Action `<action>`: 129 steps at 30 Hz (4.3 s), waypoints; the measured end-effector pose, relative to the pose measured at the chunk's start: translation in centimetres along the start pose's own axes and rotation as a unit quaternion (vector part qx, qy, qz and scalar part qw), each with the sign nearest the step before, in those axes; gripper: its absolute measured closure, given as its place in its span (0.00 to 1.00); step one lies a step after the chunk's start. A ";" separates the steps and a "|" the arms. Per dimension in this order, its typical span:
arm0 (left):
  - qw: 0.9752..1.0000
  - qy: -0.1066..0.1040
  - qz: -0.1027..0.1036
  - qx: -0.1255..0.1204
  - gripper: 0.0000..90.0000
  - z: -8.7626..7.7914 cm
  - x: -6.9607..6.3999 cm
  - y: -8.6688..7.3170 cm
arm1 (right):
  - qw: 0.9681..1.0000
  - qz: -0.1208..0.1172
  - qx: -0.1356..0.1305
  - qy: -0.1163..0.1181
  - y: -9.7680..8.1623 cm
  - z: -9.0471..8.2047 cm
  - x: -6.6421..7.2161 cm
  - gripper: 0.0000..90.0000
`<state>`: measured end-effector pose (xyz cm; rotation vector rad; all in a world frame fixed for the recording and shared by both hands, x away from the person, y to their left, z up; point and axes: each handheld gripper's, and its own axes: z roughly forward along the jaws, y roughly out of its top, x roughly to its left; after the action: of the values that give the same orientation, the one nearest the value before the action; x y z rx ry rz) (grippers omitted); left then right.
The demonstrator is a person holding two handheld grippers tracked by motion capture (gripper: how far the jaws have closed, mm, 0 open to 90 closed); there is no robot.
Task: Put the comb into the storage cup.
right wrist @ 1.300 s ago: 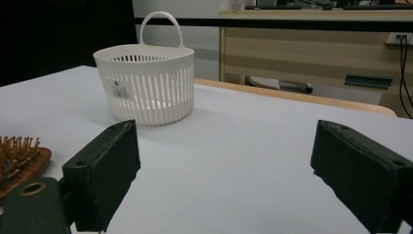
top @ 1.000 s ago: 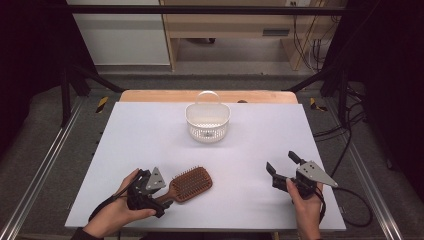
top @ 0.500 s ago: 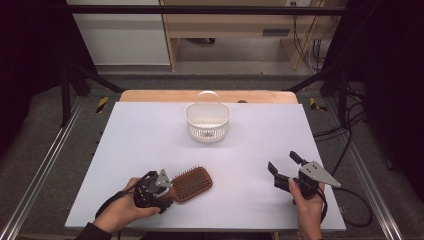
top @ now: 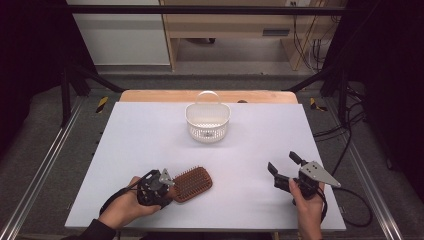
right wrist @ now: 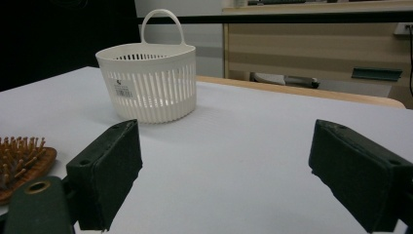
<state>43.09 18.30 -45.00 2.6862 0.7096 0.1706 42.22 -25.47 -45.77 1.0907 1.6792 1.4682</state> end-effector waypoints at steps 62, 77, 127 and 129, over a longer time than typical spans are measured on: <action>0.919 0.143 -0.052 -0.363 0.80 -0.3 -1.4 -1.6 | 0.972 0.114 0.037 0.201 3.9 7.8 14.0 0.07; 0.914 0.145 -0.040 -0.377 0.80 -0.2 -2.5 -1.2 | 0.963 0.132 0.041 0.232 5.9 9.8 16.2 0.14; 0.903 0.146 -0.051 -0.402 0.81 -0.6 -1.9 -1.9 | 0.947 0.187 0.043 0.258 8.4 11.7 16.9 0.57; 0.902 0.146 -0.053 -0.403 0.80 -0.7 -1.8 -1.9 | 0.947 0.185 0.042 0.258 8.5 11.8 17.1 0.57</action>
<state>40.50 19.17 -45.15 1.8369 0.6707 0.6860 46.41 -4.71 -38.43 1.1826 1.9738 2.0788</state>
